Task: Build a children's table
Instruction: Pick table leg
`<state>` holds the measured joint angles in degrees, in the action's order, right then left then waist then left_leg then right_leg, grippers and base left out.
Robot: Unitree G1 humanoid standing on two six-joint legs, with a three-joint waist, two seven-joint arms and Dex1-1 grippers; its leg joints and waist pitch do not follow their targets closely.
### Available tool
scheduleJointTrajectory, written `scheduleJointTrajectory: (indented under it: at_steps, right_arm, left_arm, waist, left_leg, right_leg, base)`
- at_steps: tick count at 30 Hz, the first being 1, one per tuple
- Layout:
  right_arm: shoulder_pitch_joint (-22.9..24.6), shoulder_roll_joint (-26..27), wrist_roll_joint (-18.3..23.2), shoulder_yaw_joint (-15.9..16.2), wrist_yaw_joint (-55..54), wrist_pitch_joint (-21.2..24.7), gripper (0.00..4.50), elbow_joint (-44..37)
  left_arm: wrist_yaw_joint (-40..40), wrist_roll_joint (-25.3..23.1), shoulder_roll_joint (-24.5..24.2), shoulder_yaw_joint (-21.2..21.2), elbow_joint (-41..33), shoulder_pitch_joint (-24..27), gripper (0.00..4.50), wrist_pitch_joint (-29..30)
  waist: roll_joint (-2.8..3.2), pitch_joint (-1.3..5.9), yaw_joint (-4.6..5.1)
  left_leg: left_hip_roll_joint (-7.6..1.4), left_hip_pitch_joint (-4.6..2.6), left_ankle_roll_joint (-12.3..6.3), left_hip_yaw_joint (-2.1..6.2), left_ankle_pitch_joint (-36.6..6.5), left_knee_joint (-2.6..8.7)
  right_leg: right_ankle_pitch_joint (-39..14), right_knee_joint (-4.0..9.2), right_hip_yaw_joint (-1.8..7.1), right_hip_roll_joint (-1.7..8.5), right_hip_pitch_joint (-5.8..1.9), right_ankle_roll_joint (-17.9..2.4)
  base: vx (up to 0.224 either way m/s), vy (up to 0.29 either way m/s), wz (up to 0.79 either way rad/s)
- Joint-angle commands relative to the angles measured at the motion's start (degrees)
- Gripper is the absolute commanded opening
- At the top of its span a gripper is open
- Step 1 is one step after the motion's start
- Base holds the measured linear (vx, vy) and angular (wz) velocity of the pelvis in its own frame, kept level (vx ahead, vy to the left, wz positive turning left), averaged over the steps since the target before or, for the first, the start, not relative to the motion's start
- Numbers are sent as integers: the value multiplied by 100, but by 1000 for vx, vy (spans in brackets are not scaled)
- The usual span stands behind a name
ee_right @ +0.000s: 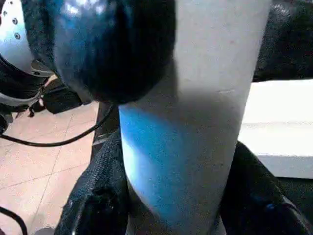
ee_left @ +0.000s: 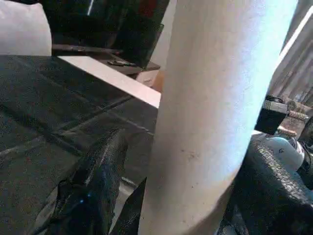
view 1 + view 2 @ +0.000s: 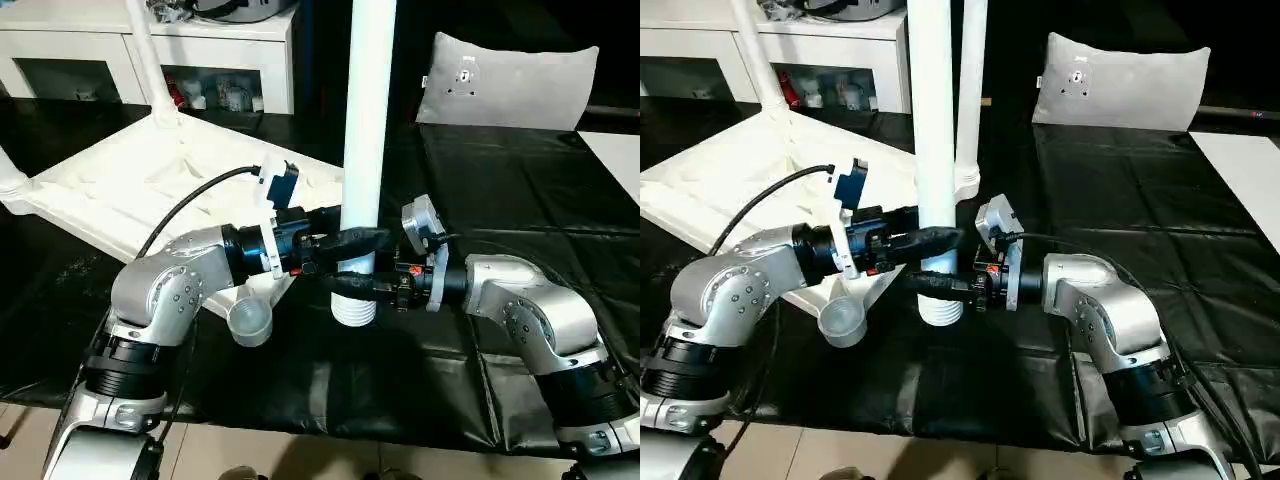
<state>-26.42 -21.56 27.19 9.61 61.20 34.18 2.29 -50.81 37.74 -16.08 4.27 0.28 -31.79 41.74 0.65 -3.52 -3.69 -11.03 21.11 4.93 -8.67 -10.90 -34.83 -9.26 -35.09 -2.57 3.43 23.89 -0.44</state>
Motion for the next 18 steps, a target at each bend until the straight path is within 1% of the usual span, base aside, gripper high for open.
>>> scheduleJointTrajectory:
  at_steps: [1, 3, 4, 5, 6, 8, 10, 11, 12, 14, 15, 18]
  right_arm:
    - [25, -23, 12, 16, 23, -89, 193, -179]
    - [30, -23, 4, 17, 12, -93, 193, -181]
    - [25, -23, -14, 19, 2, -107, 193, -164]
    - [25, -23, -14, 19, 2, -107, 193, -164]
    - [19, -17, -60, 25, -37, -139, 193, -134]
    - [14, -9, -100, 29, -74, -170, 193, -106]
    - [5, 11, -134, 32, -111, -204, 193, -77]
    - [4, 14, -138, 32, -115, -208, 193, -73]
    - [-2, 24, -150, 33, -128, -223, 193, -62]
    - [-4, 27, -157, 35, -133, -232, 193, -57]
    - [-15, 28, -175, 43, -139, -256, 193, -40]
    - [-27, 30, -193, 49, -145, -279, 193, -21]
  left_arm:
    - [-118, -182, -66, 43, -191, -46, 302, -294]
    - [-141, -290, -157, 135, -233, -38, 302, -316]
    - [-248, -556, -252, 279, -233, -28, 302, -673]
    - [-248, -556, -252, 279, -233, -28, 302, -673]
    - [-386, -948, -388, 466, -249, -26, 302, -1225]
    - [-410, -1199, -491, 569, -264, -59, 302, -1519]
    - [-411, -1594, -682, 750, -233, -141, 302, -1875]
    - [-421, -1661, -713, 783, -219, -150, 302, -1937]
    - [-462, -1895, -822, 901, -168, -178, 302, -2154]
    - [-482, -1927, -839, 923, -156, -175, 302, -2199]
    - [-511, -1966, -848, 946, -134, -156, 269, -2271]
    - [-542, -2031, -864, 983, -107, -145, 264, -2351]
  waist:
    - [-89, 410, -32]
    - [-88, 410, -24]
    - [-82, 410, -29]
    - [-85, 409, -16]
    - [-89, 407, -25]
    - [-86, 415, -18]
    - [-85, 411, -18]
    - [-75, 416, -14]
    - [-78, 410, -13]
    - [-77, 414, -12]
    - [-73, 415, -10]
    - [-79, 419, -15]
  left_leg:
    - [-84, 6, -157, -47, -871, 380]
    - [-95, 4, -145, -42, -871, 388]
    - [-94, 6, -151, -36, -867, 389]
    - [-96, 9, -151, -41, -873, 389]
    - [-94, 4, -166, -37, -873, 391]
    - [-107, 4, -141, -37, -827, 394]
    - [-105, 4, -129, -28, -858, 403]
    - [-110, -4, -99, -37, -849, 398]
    - [-110, 1, -102, -31, -860, 404]
    - [-107, -4, -66, -40, -866, 401]
    - [-106, -4, -58, -43, -878, 396]
    - [-104, -1, -45, -48, -863, 389]
  right_leg:
    - [-2046, 472, 184, 322, -356, -842]
    - [-2055, 457, 187, 321, -353, -806]
    - [-2070, 465, 186, 327, -353, -796]
    - [-2060, 460, 190, 320, -351, -774]
    - [-2093, 482, 189, 325, -344, -757]
    - [-1980, 456, 197, 330, -349, -751]
    - [-1993, 456, 195, 327, -349, -734]
    - [-1929, 438, 200, 333, -345, -772]
    - [-1935, 449, 199, 327, -343, -773]
    - [-1888, 431, 202, 333, -346, -808]
    - [-1852, 426, 202, 335, -348, -852]
    - [-1825, 420, 205, 340, -349, -884]
  base:
    - [0, 0, 0]
    - [0, 0, 0]
    - [0, 0, 0]
    - [0, 0, 0]
    - [0, 0, 0]
    - [0, 0, 0]
    - [0, 0, 0]
    - [0, 0, 0]
    - [0, 0, 0]
    - [0, 0, 0]
    - [0, 0, 0]
    - [0, 0, 0]
